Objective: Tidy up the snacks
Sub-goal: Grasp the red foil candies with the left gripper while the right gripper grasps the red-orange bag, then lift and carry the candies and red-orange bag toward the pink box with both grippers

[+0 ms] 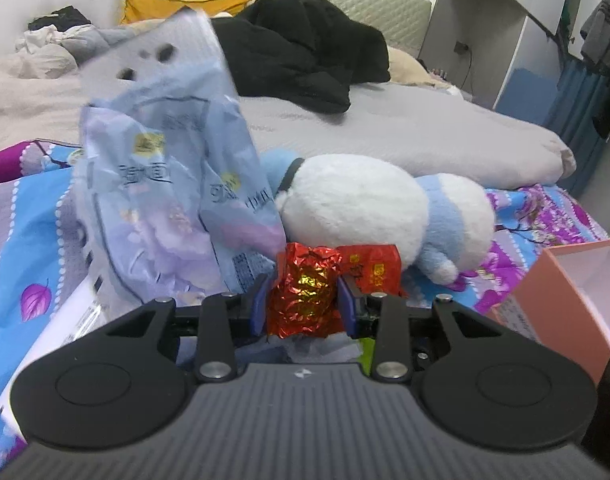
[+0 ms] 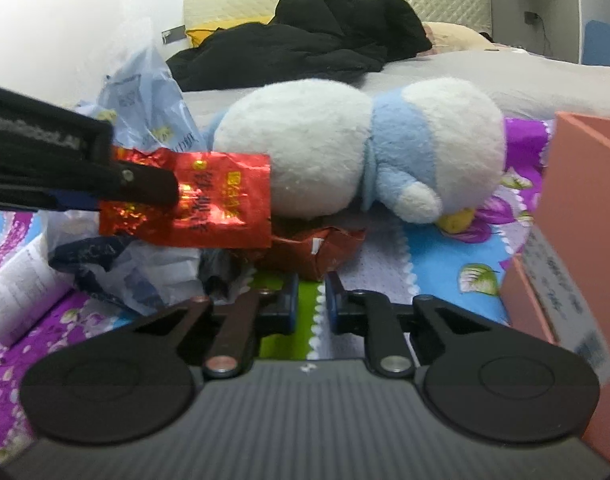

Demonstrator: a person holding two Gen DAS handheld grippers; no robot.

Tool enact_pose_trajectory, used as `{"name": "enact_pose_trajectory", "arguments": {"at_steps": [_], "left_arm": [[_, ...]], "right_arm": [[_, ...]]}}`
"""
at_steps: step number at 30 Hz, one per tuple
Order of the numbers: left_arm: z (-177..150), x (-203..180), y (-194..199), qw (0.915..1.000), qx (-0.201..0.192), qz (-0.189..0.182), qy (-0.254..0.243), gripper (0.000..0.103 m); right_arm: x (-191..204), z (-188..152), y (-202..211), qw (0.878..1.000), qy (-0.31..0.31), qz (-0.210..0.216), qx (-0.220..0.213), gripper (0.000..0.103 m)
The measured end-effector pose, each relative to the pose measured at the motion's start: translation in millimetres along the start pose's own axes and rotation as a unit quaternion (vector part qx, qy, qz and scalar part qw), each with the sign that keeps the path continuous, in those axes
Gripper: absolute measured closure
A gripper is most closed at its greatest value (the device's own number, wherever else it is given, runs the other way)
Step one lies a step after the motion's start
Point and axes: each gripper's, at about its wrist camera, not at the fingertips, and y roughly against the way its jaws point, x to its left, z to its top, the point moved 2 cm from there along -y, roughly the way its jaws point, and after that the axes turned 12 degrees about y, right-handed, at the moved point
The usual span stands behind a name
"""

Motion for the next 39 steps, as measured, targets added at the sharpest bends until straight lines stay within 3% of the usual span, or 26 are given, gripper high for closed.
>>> {"name": "enact_pose_trajectory", "arguments": {"at_steps": [6,8,9,10,19,25,33,35,36,39], "left_arm": [[-11,2,42,0.9996,-0.016,-0.005,0.024,0.062],[-13,6,56,0.9991,-0.022,-0.009,0.035,0.062],[-13,8,62,0.9989,-0.025,-0.011,0.039,0.062],[-14,9,69,0.9986,-0.028,-0.011,0.044,0.062],[-22,25,96,0.9966,-0.037,-0.017,0.072,0.062],[-29,37,94,0.9947,-0.035,-0.021,0.095,0.062],[-38,41,87,0.994,-0.025,-0.021,0.104,0.062],[-39,42,89,0.9936,-0.026,-0.021,0.108,0.062],[-39,42,90,0.9936,-0.026,-0.02,0.108,0.062],[-41,43,96,0.9934,-0.026,-0.018,0.11,0.062]], "right_arm": [[-2,4,18,1.0,0.001,0.0,-0.013,0.083],[-3,4,18,1.0,-0.007,-0.004,-0.016,0.066],[-4,4,17,1.0,-0.015,-0.004,-0.019,0.052],[-5,4,15,0.999,-0.026,0.0,-0.021,0.047],[-14,7,-19,0.995,-0.102,0.012,-0.004,0.046],[-28,1,-11,0.987,-0.16,0.004,-0.028,0.045],[-38,1,-42,0.977,-0.214,0.012,-0.005,0.045],[-36,1,-50,0.978,-0.209,0.015,0.006,0.048],[-35,2,-51,0.979,-0.205,0.017,0.01,0.059],[-31,6,-43,0.983,-0.183,0.002,0.012,0.064]]}}
